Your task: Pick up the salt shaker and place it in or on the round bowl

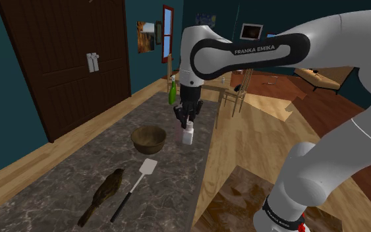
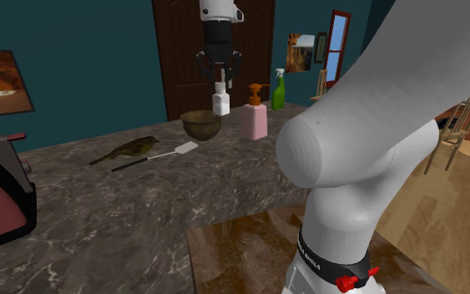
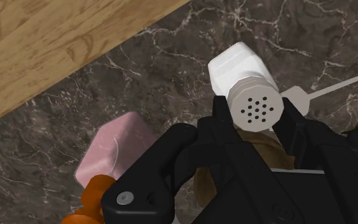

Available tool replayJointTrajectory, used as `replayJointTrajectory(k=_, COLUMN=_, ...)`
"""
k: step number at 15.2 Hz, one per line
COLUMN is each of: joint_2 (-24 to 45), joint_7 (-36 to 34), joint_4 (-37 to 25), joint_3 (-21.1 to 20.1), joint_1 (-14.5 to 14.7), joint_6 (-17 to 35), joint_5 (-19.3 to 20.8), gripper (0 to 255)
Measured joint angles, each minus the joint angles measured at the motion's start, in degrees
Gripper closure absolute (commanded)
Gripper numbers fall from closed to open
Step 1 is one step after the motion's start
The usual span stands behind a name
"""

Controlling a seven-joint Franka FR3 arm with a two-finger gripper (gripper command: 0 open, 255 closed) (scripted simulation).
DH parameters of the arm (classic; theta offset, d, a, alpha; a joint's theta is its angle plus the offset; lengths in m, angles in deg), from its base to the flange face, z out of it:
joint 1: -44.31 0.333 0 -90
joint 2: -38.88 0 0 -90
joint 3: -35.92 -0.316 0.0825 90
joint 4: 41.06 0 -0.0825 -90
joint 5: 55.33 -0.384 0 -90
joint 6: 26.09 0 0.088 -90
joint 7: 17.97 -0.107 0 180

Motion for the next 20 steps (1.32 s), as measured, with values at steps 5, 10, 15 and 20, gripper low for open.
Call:
replayJointTrajectory(k=5, joint_2=4.7, joint_7=-0.3, joint_4=-6.8, joint_3=-0.2, joint_1=-0.4, joint_6=-2.2, joint_5=0.7, gripper=255)
replayJointTrajectory(k=10, joint_2=15.8, joint_7=-1.2, joint_4=-20.0, joint_3=-0.7, joint_1=-1.0, joint_6=-4.4, joint_5=2.6, gripper=255)
replayJointTrajectory(k=15, joint_2=28.1, joint_7=-2.3, joint_4=-35.7, joint_3=-1.2, joint_1=-0.8, joint_6=-8.0, joint_5=4.8, gripper=255)
replayJointTrajectory(k=20, joint_2=39.1, joint_7=-3.0, joint_4=-51.5, joint_3=-1.4, joint_1=0.1, joint_6=-13.0, joint_5=6.9, gripper=255)
